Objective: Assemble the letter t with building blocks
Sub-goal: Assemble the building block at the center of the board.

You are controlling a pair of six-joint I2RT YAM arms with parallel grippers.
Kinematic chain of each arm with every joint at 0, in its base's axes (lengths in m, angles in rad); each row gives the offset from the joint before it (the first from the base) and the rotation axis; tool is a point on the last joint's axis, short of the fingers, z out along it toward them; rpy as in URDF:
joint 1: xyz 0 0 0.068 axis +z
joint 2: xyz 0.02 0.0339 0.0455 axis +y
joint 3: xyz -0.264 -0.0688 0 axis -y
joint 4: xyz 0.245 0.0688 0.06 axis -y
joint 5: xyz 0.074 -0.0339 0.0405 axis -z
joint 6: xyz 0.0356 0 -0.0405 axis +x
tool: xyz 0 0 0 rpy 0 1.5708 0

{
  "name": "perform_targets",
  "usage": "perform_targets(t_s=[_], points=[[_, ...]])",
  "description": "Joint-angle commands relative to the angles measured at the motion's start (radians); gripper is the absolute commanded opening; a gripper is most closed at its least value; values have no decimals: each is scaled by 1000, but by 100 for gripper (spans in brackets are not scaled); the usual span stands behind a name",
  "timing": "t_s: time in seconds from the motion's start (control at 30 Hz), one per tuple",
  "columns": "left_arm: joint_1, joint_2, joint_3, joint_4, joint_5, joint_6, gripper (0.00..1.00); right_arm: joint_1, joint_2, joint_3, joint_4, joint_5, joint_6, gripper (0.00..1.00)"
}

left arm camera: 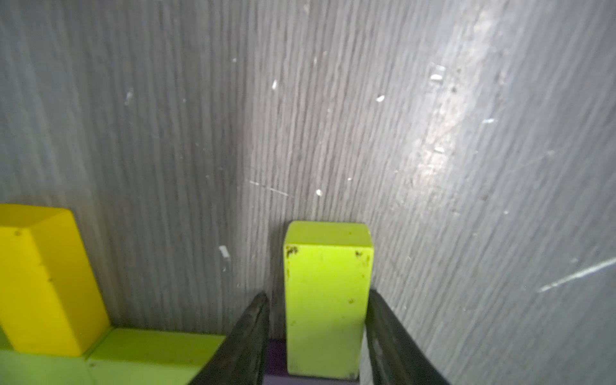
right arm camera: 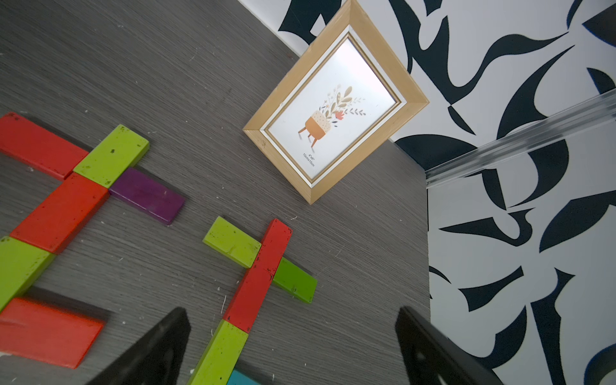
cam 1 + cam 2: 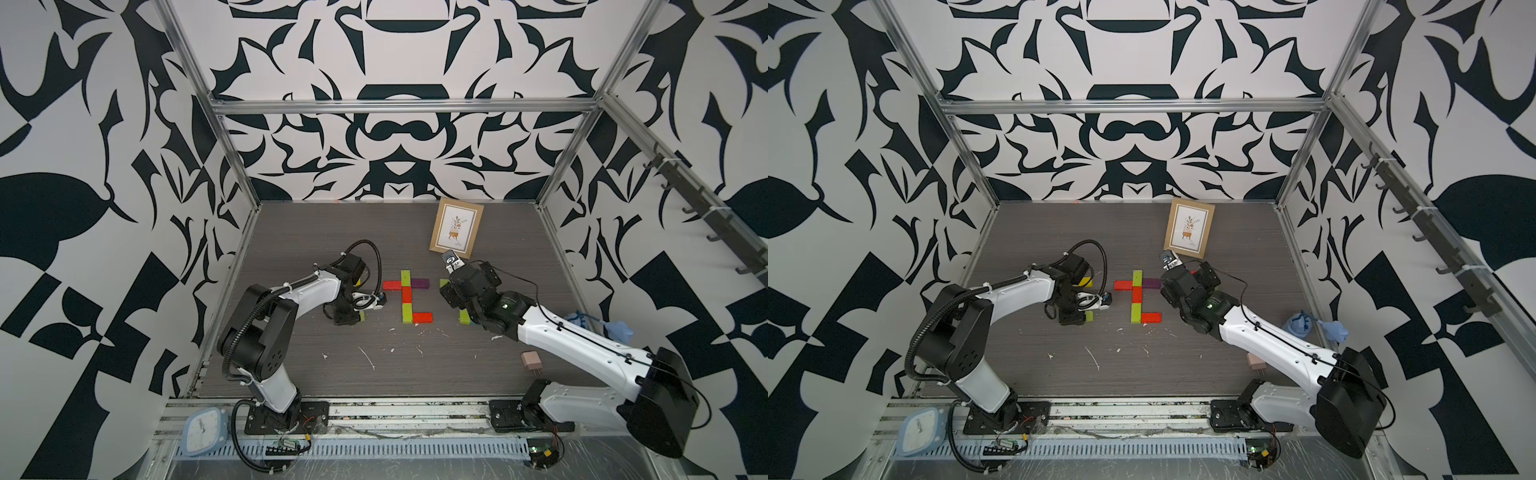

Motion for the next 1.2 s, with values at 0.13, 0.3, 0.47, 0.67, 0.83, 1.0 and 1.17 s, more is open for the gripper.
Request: perform_targets(t_s=[0.13, 0.3, 0.47, 0.67, 0.83, 1.0, 1.17], points=[[2, 2, -16, -30, 51, -8, 57, -1, -3, 27, 27, 6, 4, 100], [3, -19, -18, -22, 79, -14, 61, -1, -3, 24, 29, 6, 4, 100], [2, -18, -9, -14, 91, -32, 63, -1, -5, 24, 29, 6, 4, 100], [3, -36, -5, 15, 101, -56, 70, -1, -6, 23, 30, 6, 4, 100], [7, -82, -6, 45, 117, -76, 71, -1, -8, 24, 30, 8, 4, 100], [20, -142, 13, 61, 146, -111, 72, -1, -18, 24, 32, 28, -2, 100], [43, -224, 15, 114, 157, -171, 74, -2, -29, 25, 33, 35, -3, 100]])
